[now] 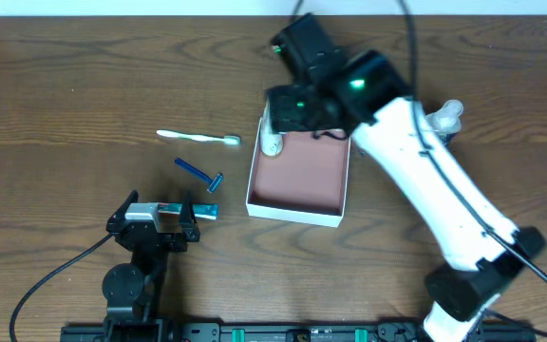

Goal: Pack container
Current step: 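Lower the tube upright into the box's left corner and release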

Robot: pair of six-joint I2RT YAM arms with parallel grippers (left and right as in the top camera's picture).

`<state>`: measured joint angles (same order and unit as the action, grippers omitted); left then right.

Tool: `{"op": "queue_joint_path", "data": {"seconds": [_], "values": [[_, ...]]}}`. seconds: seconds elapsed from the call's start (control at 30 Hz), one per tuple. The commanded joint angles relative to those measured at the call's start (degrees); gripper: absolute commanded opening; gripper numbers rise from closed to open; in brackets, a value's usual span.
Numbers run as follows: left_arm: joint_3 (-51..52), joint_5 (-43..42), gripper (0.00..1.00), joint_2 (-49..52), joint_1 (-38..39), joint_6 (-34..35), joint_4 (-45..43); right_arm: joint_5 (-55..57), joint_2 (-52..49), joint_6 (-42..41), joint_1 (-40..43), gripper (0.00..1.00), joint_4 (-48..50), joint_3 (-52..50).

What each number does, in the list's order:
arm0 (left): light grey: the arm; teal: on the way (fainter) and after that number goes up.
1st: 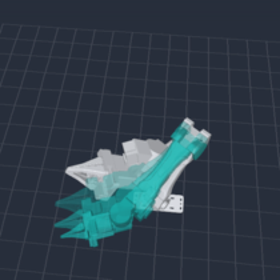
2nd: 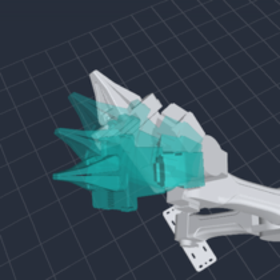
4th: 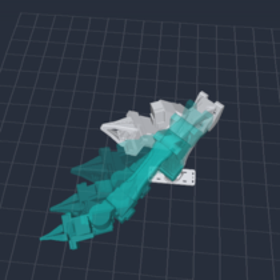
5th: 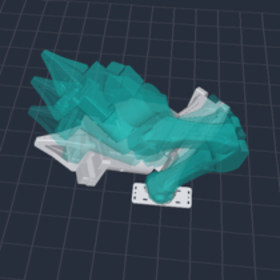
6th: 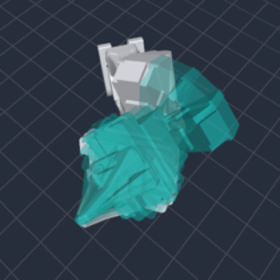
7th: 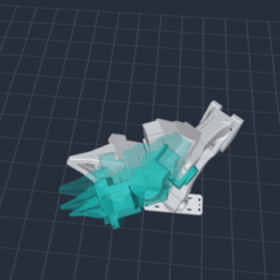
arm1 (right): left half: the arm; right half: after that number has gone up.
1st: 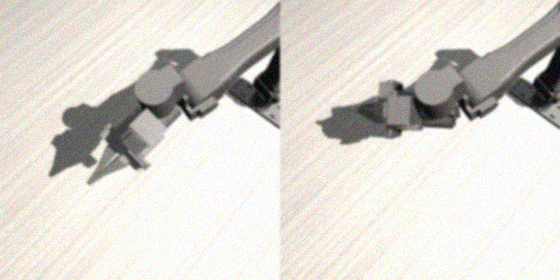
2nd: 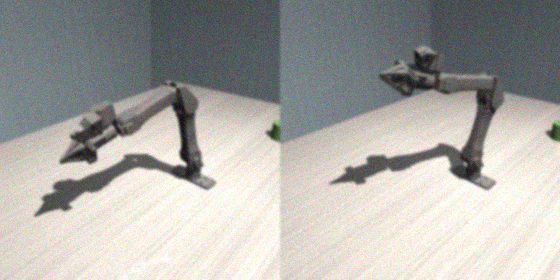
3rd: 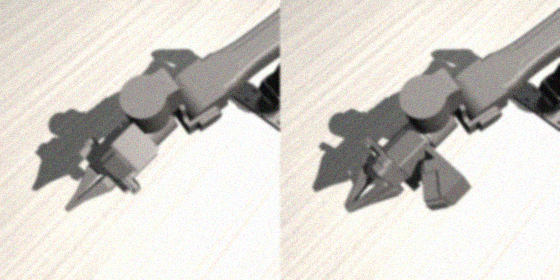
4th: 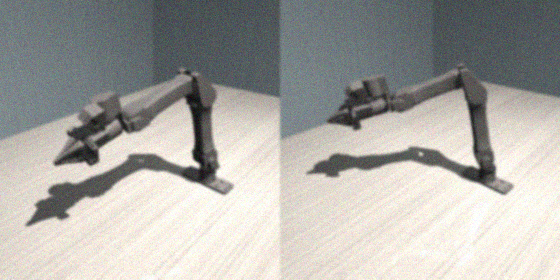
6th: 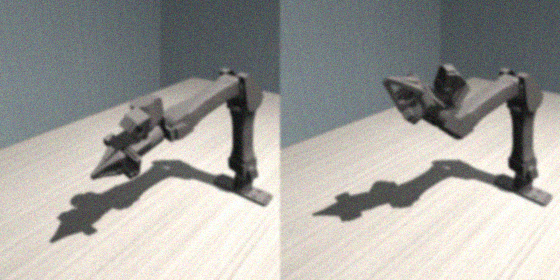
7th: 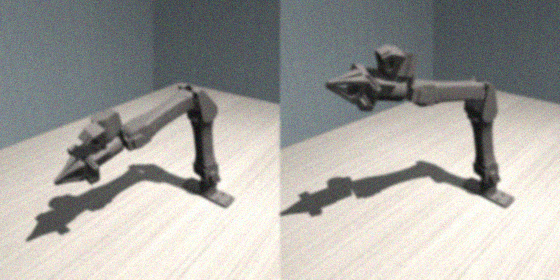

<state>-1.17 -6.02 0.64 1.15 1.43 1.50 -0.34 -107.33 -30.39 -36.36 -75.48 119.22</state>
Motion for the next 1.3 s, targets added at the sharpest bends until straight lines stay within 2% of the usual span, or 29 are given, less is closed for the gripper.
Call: {"op": "queue_joint_path", "data": {"seconds": [0.0,0.1,0.3,0.6,0.83,1.27], "values": [[0.9,-1.0,0.98,0.0,-0.1,-0.3,1.9,4.3,1.6,-0.3,2.2,0.64,-4.2,1.0],[0.9,-1.0,0.98,0.0,-0.1,-0.3,1.9,6.5,1.3,-0.9,3.7,0.55,-7.1,-0.5],[0.9,-1.0,0.98,0.0,-0.1,-0.3,1.9,7.8,1.3,-1.8,6.3,0.54,-6.9,-7.1],[0.9,-1.0,0.98,0.0,-0.1,-0.3,1.9,0.5,1.3,-1.6,7.3,0.54,6.4,-24.6],[0.9,-1.0,0.98,0.0,-0.1,-0.3,1.9,-3.6,1.3,-0.6,7.3,0.55,13.8,-32.8],[0.9,-1.0,0.98,0.0,-0.1,-0.3,1.9,-3.5,1.3,4.9,9.7,0.55,16.7,-35.7]]}}
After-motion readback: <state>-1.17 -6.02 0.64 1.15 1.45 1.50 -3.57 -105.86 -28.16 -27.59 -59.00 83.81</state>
